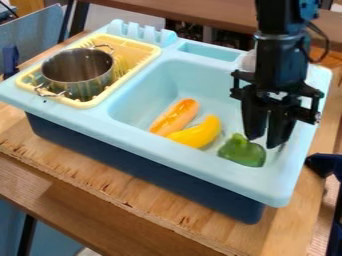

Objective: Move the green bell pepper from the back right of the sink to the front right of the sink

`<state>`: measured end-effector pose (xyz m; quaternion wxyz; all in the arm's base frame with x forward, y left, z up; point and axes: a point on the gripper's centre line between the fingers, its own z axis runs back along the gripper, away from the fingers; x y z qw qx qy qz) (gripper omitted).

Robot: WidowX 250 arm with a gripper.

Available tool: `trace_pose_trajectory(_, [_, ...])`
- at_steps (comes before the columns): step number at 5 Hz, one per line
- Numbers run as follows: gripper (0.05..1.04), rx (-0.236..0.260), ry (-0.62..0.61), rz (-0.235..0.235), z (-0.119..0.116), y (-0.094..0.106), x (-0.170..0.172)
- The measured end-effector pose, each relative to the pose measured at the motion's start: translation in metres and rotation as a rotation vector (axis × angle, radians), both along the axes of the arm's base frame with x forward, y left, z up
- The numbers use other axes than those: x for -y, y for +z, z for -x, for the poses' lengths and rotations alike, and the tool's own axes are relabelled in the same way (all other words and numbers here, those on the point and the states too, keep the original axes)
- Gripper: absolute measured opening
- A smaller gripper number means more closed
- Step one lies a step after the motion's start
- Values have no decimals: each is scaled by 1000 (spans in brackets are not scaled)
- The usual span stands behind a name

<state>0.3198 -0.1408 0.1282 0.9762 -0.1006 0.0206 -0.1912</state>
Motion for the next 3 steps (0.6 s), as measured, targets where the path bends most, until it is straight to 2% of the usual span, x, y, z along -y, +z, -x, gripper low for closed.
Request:
trace_pose_trajectory(1, [850, 45, -5, 12, 7, 21, 9])
trace_pose_trajectory(2, [1011, 111, 7, -10, 18, 53, 2])
trace_pose_trajectory(3, [1007, 149, 79, -63, 30, 80, -20])
